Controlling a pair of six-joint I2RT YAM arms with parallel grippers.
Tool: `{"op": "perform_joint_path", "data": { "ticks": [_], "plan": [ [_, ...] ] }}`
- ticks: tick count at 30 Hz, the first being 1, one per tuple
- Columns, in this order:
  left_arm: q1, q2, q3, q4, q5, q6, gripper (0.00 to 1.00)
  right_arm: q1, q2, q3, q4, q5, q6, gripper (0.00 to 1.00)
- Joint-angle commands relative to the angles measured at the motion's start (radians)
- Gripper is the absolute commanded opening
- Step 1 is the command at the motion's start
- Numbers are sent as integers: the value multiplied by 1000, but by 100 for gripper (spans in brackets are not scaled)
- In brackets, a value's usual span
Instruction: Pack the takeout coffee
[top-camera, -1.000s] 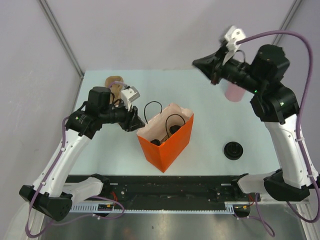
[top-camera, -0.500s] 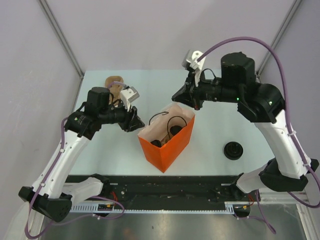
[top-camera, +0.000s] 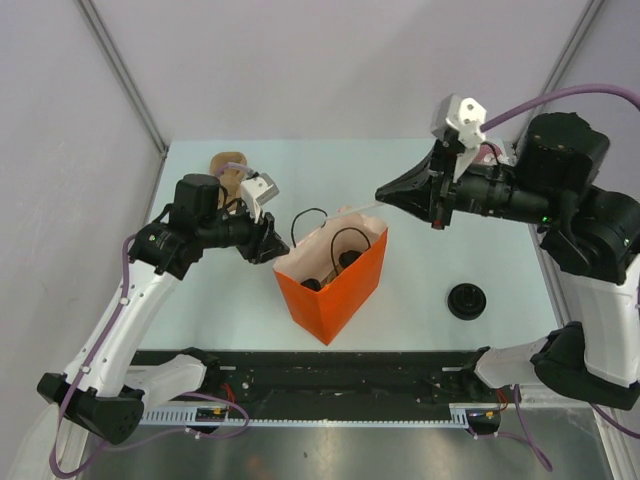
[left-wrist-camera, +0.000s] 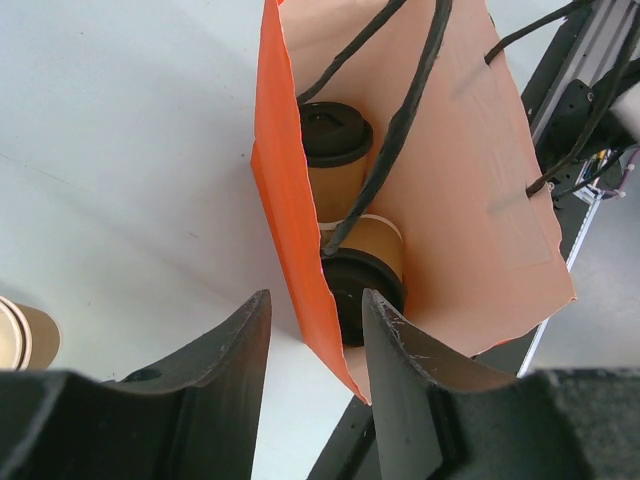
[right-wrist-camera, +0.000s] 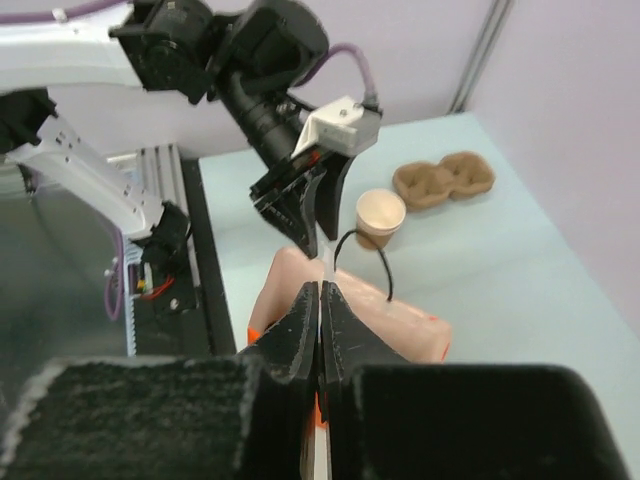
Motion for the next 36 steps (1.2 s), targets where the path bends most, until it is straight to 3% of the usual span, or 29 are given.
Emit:
{"op": "perform_joint_path", "data": {
  "ticks": [1, 4, 8, 16, 17, 18, 20, 27, 31, 32, 36],
  "plan": [
    [-5, -6, 7, 22, 36, 67, 46, -1, 94, 15, -136, -44, -22, 0],
    [-5, -5, 8, 23, 35, 67, 47, 9, 166, 27, -168, -30, -31, 0],
    [-5, -2, 8, 22, 30, 67, 47, 48, 292, 171, -255, 19, -50, 0],
    [-6, 9, 13, 22, 32, 67, 47, 95, 393, 154, -281, 65, -53, 0],
    [-6, 9, 14, 22, 35, 67, 47, 98, 401, 154, -281, 70, -50, 3],
    [-6, 10, 16, 22, 33, 67, 47, 98, 404, 156, -274, 93, -41, 26],
    [-6, 13, 18, 22, 35, 67, 46, 97, 401, 165, -263, 107, -36, 50],
    [-6, 12, 16, 23, 32, 68, 47, 23, 277, 114, -37, 180, 36, 68],
    [-6, 10, 15, 22, 27, 70, 47, -154, 156, -31, 161, 211, 109, 70],
    [-6, 10, 13, 23, 27, 70, 48, -264, 130, -116, 203, 243, 120, 69],
    [-6, 9, 16, 22, 17, 73, 48, -558, 92, -329, 439, 474, 120, 64]
  ]
}}
